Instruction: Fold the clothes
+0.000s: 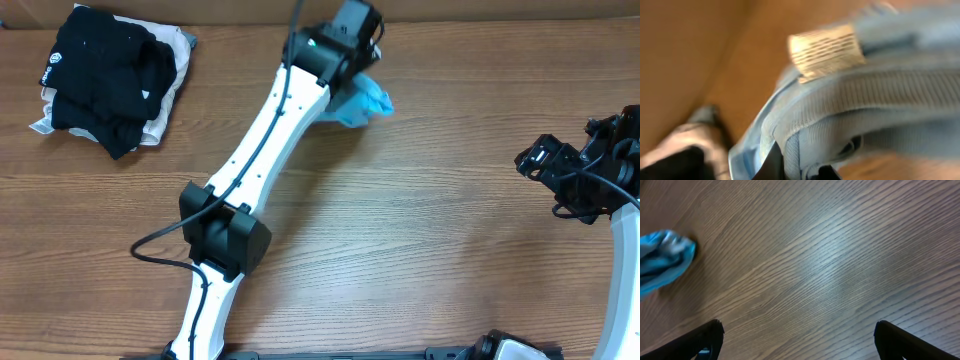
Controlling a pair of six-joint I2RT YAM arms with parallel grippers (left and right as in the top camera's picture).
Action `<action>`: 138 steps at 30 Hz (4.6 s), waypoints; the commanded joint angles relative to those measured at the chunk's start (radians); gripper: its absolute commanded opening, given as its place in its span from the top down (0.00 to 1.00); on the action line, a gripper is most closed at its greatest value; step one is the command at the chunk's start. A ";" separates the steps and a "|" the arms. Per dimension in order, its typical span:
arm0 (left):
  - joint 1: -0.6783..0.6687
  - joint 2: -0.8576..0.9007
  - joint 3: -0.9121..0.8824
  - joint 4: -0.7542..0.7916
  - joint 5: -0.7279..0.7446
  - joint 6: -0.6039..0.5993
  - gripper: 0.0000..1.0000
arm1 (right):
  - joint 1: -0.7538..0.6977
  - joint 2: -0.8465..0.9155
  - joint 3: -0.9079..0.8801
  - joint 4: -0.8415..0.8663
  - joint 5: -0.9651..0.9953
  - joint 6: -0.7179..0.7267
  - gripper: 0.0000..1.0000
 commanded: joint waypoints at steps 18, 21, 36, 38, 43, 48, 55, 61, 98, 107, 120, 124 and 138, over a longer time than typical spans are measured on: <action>0.428 -0.010 0.391 0.098 -0.254 -0.143 0.96 | -0.002 -0.003 0.012 -0.004 -0.040 -0.019 0.00; 0.527 -0.010 0.391 0.121 -0.255 -0.240 0.96 | -0.002 -0.003 0.012 -0.014 -0.040 -0.019 0.00; 0.920 0.007 0.379 0.212 -0.035 -0.637 0.96 | -0.002 -0.003 0.012 -0.048 -0.042 -0.023 0.00; 0.927 0.018 0.379 0.220 -0.035 -0.678 0.96 | -0.002 -0.003 0.012 -0.047 -0.050 -0.023 0.00; 0.916 0.049 0.379 0.226 -0.032 -0.790 0.96 | -0.002 -0.003 0.012 -0.047 -0.062 -0.023 0.00; 0.890 0.082 0.379 0.231 -0.032 -0.854 0.96 | -0.002 -0.003 0.012 -0.048 -0.062 -0.023 0.00; 0.851 0.133 0.379 0.212 0.012 -0.855 0.96 | -0.002 -0.003 0.012 -0.046 -0.062 -0.023 0.00; 0.784 0.156 0.379 0.154 0.053 -0.855 0.96 | -0.002 -0.003 0.012 -0.047 -0.062 -0.023 0.00; 0.687 0.121 0.393 0.227 0.221 -0.357 0.00 | -0.002 0.000 -0.018 -0.042 -0.062 -0.023 0.00; 0.784 0.327 0.392 0.189 0.276 -0.361 0.00 | -0.002 0.018 -0.020 -0.032 -0.062 -0.024 0.00; 0.827 0.626 0.393 0.023 0.319 -0.421 0.00 | -0.002 0.018 -0.020 -0.037 -0.062 -0.024 0.00; 0.819 0.560 0.404 0.021 0.318 -0.420 0.00 | -0.002 0.018 -0.020 -0.035 -0.062 -0.031 0.00; 0.807 -0.076 0.416 0.116 0.367 -0.375 0.00 | -0.002 0.018 0.304 -0.113 -0.050 -0.079 0.00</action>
